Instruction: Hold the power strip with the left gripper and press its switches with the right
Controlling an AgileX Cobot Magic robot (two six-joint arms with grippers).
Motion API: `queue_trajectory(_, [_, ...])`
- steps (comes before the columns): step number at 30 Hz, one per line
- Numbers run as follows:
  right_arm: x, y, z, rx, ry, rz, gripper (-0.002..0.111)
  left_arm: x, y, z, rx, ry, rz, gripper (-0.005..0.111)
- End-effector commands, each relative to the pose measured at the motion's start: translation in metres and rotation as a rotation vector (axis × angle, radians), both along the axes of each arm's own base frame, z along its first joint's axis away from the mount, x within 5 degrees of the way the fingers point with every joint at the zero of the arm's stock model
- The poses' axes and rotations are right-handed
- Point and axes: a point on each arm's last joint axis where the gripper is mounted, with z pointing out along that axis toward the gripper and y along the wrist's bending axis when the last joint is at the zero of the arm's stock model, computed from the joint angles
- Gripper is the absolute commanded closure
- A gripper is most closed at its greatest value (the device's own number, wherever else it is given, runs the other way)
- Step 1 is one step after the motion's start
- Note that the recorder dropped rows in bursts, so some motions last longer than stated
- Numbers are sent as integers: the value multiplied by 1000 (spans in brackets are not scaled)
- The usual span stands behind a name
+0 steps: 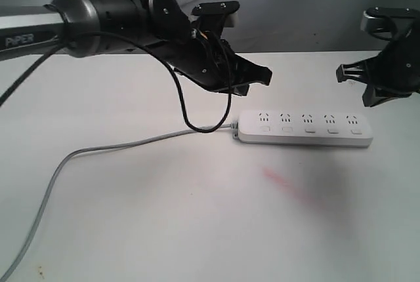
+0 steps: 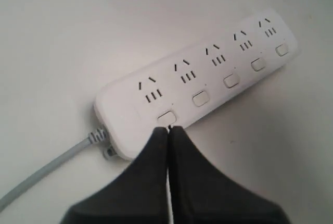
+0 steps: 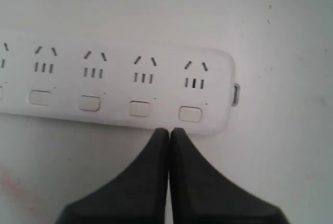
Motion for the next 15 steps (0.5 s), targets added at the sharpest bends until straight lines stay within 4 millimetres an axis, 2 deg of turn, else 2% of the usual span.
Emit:
queue_trajectory(1, [6, -25, -6, 66, 37, -77, 108, 10, -17, -17, -14, 26, -12, 107])
queue_trajectory(6, [11, -25, -24, 115, 84, -64, 108, 18, -25, -56, 25, 99, -29, 107])
queue_trajectory(11, [16, -25, -43, 108, 115, -58, 108, 21, -26, -69, 24, 113, -16, 107])
queue_trajectory(15, [20, -25, -48, 107, 88, -54, 108, 23, -26, -75, 30, 103, -8, 107])
